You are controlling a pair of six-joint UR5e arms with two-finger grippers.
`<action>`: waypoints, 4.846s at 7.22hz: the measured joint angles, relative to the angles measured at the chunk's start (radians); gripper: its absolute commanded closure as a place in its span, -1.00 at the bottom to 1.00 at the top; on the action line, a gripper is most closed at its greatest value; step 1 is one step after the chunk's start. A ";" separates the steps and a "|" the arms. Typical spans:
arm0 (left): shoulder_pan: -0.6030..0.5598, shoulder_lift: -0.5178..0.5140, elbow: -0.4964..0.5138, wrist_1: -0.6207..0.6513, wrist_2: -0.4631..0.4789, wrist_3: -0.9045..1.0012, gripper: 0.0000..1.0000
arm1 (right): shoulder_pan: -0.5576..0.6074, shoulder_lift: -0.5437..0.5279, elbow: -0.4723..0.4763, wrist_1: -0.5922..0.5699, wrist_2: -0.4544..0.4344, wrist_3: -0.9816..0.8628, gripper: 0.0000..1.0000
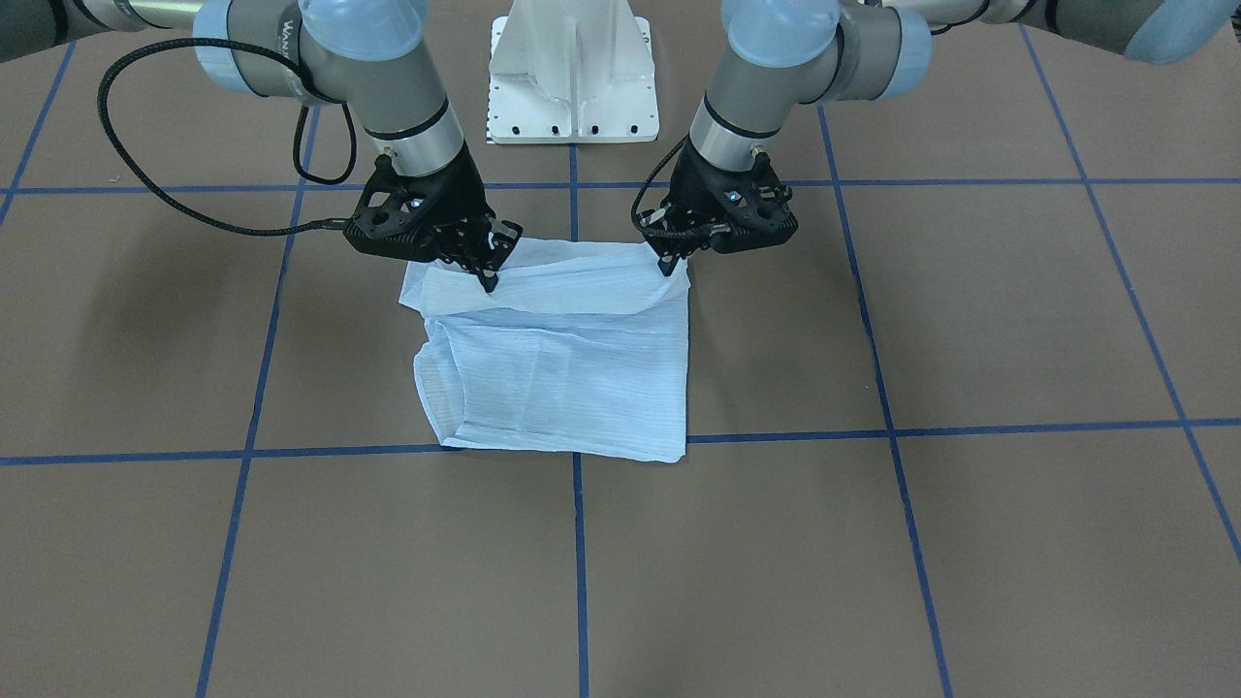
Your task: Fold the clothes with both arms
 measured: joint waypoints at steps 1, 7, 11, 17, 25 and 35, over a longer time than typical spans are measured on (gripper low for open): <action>-0.017 -0.015 0.042 -0.030 0.000 0.003 1.00 | 0.013 0.022 -0.039 -0.001 0.000 -0.012 1.00; -0.068 -0.085 0.282 -0.211 0.001 0.051 1.00 | 0.045 0.120 -0.235 0.022 -0.002 -0.059 1.00; -0.068 -0.092 0.289 -0.221 0.002 0.045 -0.99 | 0.055 0.131 -0.274 0.066 0.000 -0.041 -0.98; -0.126 -0.057 0.273 -0.203 0.000 0.082 -0.99 | 0.108 0.103 -0.286 0.104 0.033 -0.080 -0.99; -0.679 0.469 0.060 -0.179 -0.224 1.138 -0.99 | 0.651 -0.387 -0.159 0.099 0.409 -1.098 -0.99; -0.909 0.646 0.144 -0.195 -0.302 1.404 -0.99 | 0.926 -0.703 -0.143 0.055 0.461 -1.482 -1.00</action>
